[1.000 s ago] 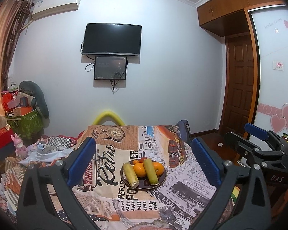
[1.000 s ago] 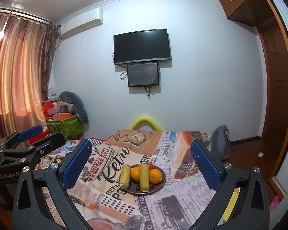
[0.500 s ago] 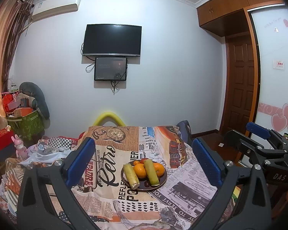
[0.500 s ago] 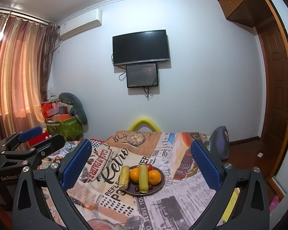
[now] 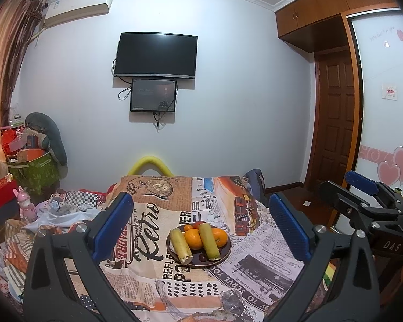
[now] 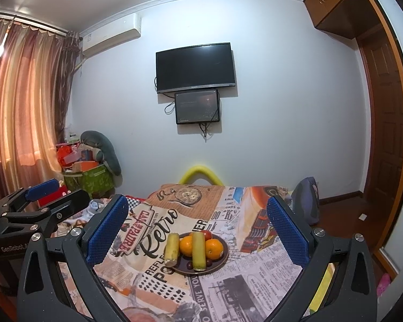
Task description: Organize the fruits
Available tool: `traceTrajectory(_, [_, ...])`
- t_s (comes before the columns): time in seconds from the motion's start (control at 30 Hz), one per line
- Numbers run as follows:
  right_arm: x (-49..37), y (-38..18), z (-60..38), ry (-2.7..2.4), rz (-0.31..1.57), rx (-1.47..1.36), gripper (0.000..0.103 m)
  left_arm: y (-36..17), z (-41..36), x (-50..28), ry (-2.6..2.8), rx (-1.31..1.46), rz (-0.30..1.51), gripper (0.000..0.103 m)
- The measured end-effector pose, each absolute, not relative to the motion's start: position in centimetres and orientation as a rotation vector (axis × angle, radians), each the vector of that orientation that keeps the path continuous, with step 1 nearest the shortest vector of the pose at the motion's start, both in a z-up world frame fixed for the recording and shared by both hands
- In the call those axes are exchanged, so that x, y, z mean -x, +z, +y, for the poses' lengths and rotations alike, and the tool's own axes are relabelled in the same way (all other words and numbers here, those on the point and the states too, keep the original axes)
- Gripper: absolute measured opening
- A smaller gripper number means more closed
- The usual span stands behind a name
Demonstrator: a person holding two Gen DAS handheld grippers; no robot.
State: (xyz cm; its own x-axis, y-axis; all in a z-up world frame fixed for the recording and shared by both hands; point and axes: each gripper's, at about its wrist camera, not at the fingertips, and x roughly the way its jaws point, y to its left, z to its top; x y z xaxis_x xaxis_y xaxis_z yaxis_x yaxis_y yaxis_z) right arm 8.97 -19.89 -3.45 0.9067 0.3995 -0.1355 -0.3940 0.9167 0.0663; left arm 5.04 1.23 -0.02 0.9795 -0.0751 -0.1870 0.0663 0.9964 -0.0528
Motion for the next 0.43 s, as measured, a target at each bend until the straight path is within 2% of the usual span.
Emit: traceTrajectory(0.43, [-9.22, -3.33, -20.13, 0.404, 0.146, -0.038, 0.103, -0.16, 0.95, -5.08, -0.084, 0.038, 0.195, 0.103])
